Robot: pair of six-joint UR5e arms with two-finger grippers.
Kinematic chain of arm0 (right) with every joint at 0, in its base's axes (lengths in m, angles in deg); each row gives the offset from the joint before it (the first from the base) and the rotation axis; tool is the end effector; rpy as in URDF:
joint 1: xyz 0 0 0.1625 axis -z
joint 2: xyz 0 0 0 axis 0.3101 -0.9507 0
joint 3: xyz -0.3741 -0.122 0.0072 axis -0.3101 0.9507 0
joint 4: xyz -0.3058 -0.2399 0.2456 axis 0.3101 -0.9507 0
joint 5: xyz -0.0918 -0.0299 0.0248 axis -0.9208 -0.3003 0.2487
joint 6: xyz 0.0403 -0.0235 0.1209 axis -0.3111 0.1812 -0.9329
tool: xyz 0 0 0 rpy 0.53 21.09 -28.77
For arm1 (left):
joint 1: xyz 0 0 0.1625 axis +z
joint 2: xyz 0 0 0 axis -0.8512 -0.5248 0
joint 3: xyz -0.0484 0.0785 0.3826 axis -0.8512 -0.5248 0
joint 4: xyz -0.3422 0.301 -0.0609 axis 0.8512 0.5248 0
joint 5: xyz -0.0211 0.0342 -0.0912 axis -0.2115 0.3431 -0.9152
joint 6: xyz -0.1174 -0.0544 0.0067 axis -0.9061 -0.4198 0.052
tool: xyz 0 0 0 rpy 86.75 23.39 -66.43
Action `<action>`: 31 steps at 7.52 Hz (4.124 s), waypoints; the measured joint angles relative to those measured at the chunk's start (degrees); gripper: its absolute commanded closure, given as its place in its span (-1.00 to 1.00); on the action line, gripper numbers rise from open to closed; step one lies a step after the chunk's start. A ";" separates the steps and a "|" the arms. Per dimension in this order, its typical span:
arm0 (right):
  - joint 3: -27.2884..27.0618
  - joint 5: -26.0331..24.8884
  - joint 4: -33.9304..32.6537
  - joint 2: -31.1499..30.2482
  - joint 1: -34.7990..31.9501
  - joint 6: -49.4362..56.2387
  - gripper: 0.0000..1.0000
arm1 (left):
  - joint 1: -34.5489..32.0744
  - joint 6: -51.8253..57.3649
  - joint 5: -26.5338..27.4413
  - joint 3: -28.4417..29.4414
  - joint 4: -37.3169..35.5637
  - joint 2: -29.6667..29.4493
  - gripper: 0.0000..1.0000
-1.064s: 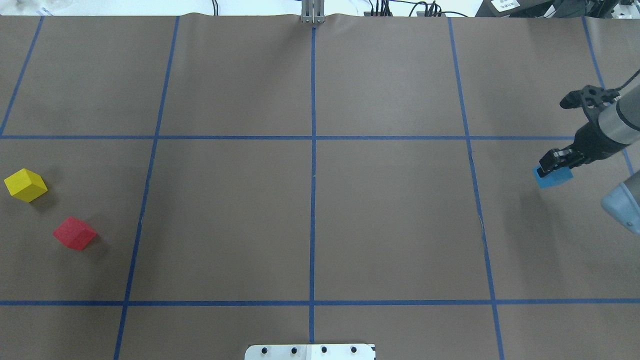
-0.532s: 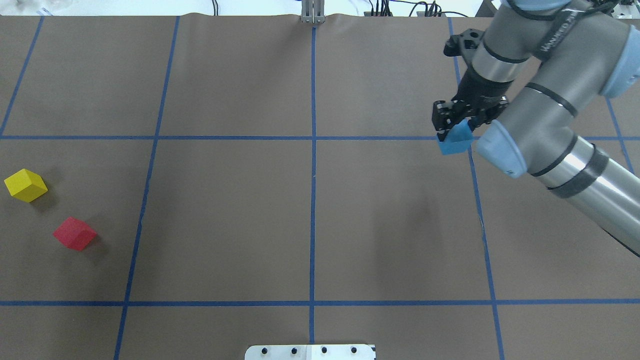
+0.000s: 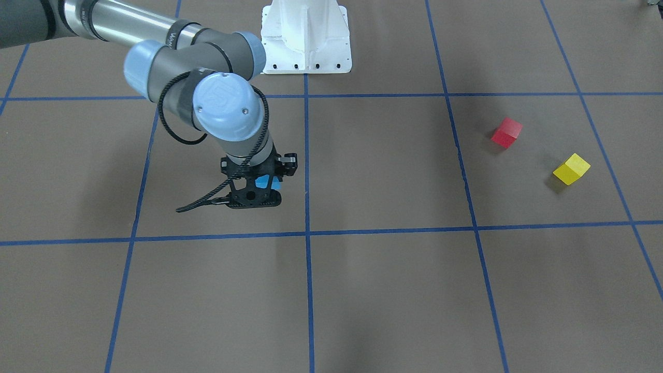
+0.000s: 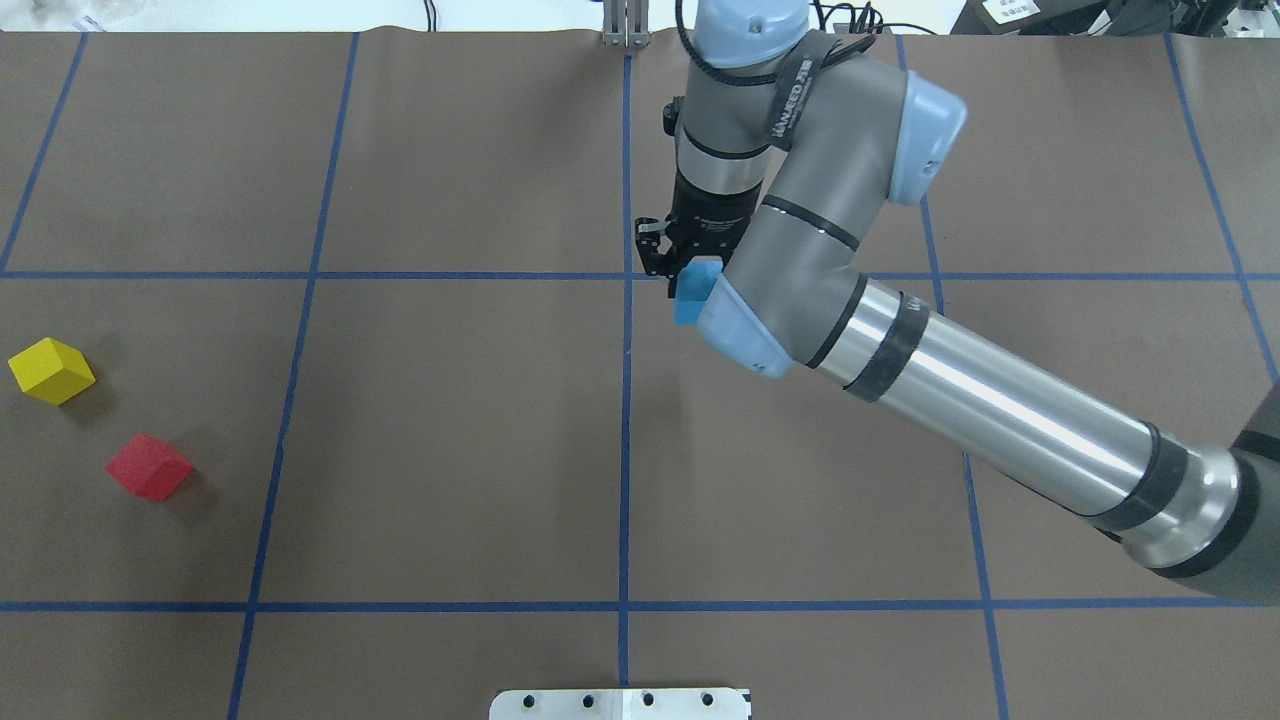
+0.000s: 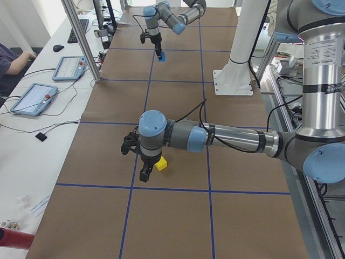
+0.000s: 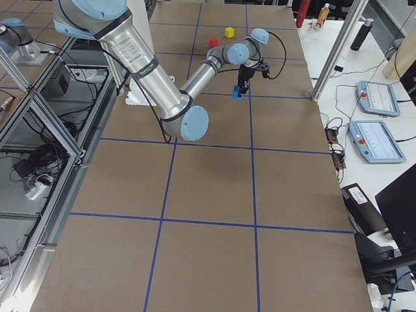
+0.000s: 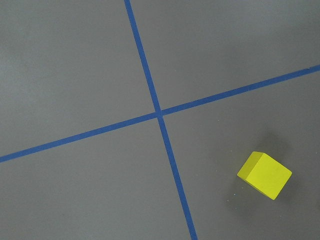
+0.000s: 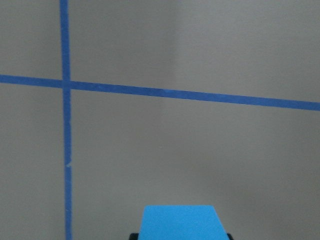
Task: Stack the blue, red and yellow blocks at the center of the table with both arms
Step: 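Carry the blue cube with the right gripper to the table center, then open the right gripper and raise it away from the blue cube, then lower the left gripper onto the red cube and grasp it while the right arm withdraws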
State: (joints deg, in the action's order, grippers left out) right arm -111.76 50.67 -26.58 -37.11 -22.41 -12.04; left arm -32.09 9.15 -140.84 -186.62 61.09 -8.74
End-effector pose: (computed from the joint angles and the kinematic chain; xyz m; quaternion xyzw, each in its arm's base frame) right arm -0.5588 -0.5540 0.1516 -0.0662 -0.3938 -0.0269 0.9164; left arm -0.0482 -0.5178 0.5729 0.1137 0.3601 0.1045 0.9200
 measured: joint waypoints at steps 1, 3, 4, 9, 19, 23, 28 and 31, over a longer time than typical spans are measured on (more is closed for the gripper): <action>3.92 -2.14 4.04 1.34 2.04 -3.59 1.00 | 0.02 0.00 0.02 0.03 0.00 -0.04 -1.00; 7.61 -5.20 8.18 2.24 4.20 -6.92 1.00 | 0.07 0.00 0.08 0.03 -0.02 -0.07 -1.00; 9.42 -5.84 9.90 3.10 4.59 -8.66 1.00 | 0.08 0.00 0.08 0.01 -0.06 -0.07 -1.00; 12.77 -8.17 12.02 5.34 5.98 -11.92 -1.00 | 0.14 0.00 0.41 0.20 -0.08 -0.13 -1.00; -11.65 -3.49 12.37 -18.16 -12.07 8.62 -1.00 | 17.17 -47.24 3.41 -14.42 22.90 12.82 -0.92; -13.74 2.33 12.43 -30.29 -24.93 32.08 -1.00 | 43.35 -50.52 18.05 -13.47 40.70 15.27 -0.96; -13.95 3.49 13.00 -35.45 -28.73 39.02 -1.00 | 47.84 -41.51 20.73 -7.32 41.30 10.39 -0.97; -14.50 3.94 12.69 -35.81 -28.78 39.07 -1.00 | 48.53 -41.53 20.74 -3.83 41.30 7.26 -0.97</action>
State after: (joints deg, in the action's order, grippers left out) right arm -126.26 54.61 -13.89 -72.92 -51.19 27.04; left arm 16.44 -32.38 -120.10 -190.44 102.40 -1.48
